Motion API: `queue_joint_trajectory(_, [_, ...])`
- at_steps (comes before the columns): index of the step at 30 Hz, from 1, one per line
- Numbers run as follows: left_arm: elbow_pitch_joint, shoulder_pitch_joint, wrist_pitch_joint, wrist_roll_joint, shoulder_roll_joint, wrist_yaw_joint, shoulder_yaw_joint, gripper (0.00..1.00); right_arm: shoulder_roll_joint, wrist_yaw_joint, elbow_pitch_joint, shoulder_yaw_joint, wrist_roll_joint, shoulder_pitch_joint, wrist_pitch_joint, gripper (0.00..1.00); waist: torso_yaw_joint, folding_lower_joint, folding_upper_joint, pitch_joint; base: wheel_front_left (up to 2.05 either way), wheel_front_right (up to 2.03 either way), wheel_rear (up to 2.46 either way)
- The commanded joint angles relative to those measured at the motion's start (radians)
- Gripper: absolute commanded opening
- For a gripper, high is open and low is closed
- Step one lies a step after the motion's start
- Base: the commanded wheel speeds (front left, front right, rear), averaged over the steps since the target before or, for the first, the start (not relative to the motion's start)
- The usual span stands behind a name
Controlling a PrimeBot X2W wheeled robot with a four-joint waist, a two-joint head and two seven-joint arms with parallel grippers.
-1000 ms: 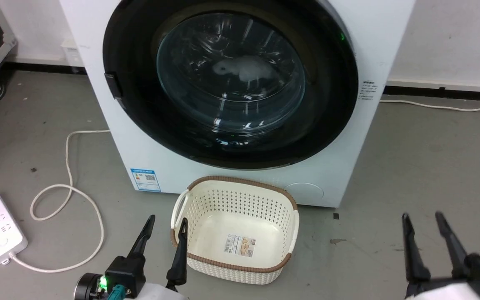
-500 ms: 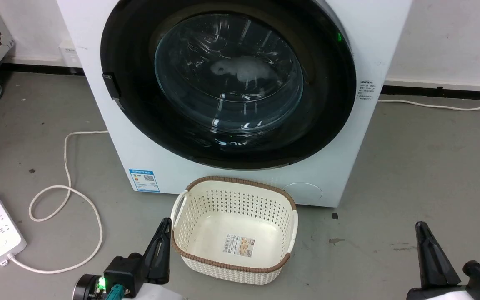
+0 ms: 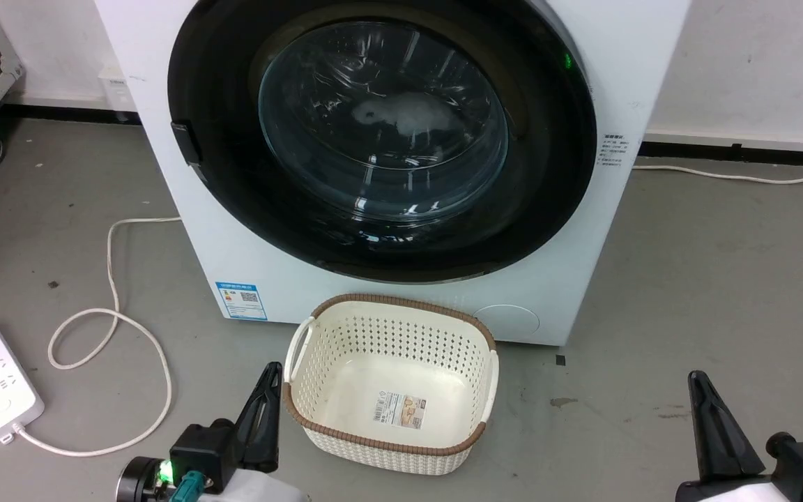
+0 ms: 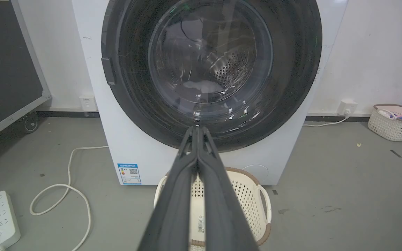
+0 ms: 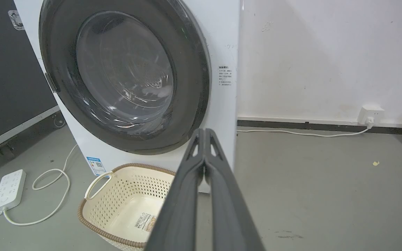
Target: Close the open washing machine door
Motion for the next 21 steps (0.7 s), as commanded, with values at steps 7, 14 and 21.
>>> queue_joint_trajectory(7, [-0.012, -0.002, 0.018, 0.014, 0.000, 0.008, 0.011, 0.00, 0.002, 0.000, -0.007, 0.005, -0.017, -0.017, 0.019, 0.00, 0.002, 0.0000, 0.0000, 0.001, 0.00, 0.00, 0.00])
queue_joint_trajectory(14, [-0.020, -0.003, 0.032, 0.020, 0.000, 0.010, 0.018, 0.00, 0.002, 0.000, -0.009, 0.009, -0.024, -0.022, 0.033, 0.00, 0.004, 0.0000, 0.0000, 0.003, 0.00, 0.00, 0.00])
queue_joint_trajectory(21, [-0.027, -0.004, 0.046, 0.026, -0.001, 0.012, 0.026, 0.00, 0.002, 0.000, -0.011, 0.013, -0.031, -0.028, 0.047, 0.00, 0.006, 0.0000, 0.0000, 0.004, 0.00, 0.00, 0.00])
